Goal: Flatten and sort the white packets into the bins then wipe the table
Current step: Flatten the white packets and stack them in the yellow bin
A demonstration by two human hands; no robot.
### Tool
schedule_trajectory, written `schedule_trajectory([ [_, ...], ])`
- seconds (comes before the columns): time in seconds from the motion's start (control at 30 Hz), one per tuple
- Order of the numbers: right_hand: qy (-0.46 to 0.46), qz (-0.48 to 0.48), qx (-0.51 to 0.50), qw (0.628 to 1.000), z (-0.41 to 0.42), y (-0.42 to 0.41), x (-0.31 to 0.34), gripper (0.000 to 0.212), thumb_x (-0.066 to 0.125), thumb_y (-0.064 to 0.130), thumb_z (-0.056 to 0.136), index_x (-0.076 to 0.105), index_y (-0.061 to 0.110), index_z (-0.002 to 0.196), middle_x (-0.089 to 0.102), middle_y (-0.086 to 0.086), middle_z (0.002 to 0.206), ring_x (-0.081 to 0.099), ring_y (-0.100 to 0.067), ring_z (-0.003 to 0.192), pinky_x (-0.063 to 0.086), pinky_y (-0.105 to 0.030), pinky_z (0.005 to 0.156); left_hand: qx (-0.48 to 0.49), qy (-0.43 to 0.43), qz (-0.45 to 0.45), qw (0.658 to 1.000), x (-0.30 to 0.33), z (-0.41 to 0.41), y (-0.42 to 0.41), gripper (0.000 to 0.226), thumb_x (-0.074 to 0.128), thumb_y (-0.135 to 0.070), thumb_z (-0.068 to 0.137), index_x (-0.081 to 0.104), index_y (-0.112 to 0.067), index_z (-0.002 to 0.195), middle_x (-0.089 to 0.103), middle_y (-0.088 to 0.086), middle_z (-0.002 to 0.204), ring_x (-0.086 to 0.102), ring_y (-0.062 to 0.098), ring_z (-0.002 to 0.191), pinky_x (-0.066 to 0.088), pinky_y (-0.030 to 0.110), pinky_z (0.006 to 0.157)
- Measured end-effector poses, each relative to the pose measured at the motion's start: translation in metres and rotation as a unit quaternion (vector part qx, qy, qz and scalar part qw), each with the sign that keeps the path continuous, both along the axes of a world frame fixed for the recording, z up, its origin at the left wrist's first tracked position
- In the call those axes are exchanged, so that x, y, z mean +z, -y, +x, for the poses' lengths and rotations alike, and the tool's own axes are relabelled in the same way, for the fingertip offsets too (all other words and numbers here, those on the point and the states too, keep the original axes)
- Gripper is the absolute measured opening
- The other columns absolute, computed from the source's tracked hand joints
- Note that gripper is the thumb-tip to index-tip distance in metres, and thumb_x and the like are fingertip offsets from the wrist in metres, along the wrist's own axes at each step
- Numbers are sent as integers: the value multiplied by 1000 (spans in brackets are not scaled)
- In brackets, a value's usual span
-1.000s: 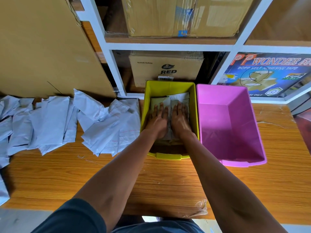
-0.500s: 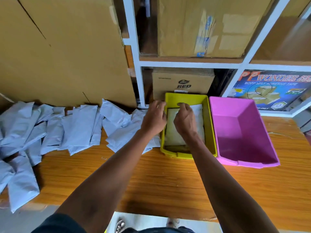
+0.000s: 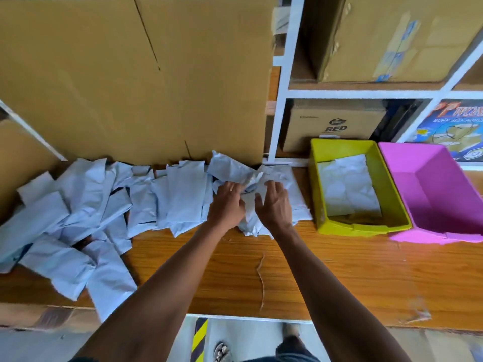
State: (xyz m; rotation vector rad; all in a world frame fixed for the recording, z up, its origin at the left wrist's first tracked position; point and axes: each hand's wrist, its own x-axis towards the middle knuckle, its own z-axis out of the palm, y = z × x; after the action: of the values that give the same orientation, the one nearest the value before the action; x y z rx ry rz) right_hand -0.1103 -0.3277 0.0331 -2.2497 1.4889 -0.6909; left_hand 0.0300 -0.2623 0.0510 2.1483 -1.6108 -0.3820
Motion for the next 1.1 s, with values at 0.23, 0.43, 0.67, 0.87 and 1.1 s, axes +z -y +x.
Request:
schedule_trajectory([
  [0.23, -123, 122, -73, 982, 44, -15, -19, 90, 60, 67, 91, 26, 9, 152, 21, -22, 161, 34, -50, 138, 39, -55, 110, 8, 18, 46, 999, -10, 46, -3, 33, 53, -22, 104, 52, -27, 136, 44, 0, 146, 43, 23, 135, 54, 46, 90],
  [0.43, -187, 158, -119, 962, 78, 17, -43, 116, 56, 75, 86, -5, 15, 164, -18, -26, 168, 0, -58, 151, 21, -63, 120, 33, 41, 74, 996, -24, 73, 12, 37, 53, -26, 105, 49, -25, 142, 42, 2, 150, 41, 24, 137, 51, 44, 91],
  [0.67, -212, 175, -144, 951, 87, 22, -54, 102, 55, 42, 85, -4, 15, 164, -19, -26, 168, -6, -57, 151, 9, -63, 123, 26, 67, 98, 993, -38, 100, 17, 44, 56, -23, 103, 49, -21, 146, 43, 7, 152, 41, 28, 138, 54, 44, 94],
  [0.87, -249, 155, -122, 948, 71, -3, -50, 88, 57, 33, 90, 10, 13, 162, -9, -29, 169, 11, -52, 152, 15, -59, 124, 15, 102, 109, 989, -40, 112, 7, 39, 55, -22, 102, 53, -18, 141, 46, 9, 148, 43, 31, 134, 50, 46, 99],
  [1.1, -246, 148, -123, 950, 69, -68, -55, 95, 65, 26, 85, 12, 7, 162, -3, -29, 169, 19, -50, 149, 23, -56, 121, 11, 149, 118, 982, -46, 129, -24, 47, 62, -28, 98, 54, -21, 143, 39, 8, 156, 34, 33, 142, 45, 47, 108],
])
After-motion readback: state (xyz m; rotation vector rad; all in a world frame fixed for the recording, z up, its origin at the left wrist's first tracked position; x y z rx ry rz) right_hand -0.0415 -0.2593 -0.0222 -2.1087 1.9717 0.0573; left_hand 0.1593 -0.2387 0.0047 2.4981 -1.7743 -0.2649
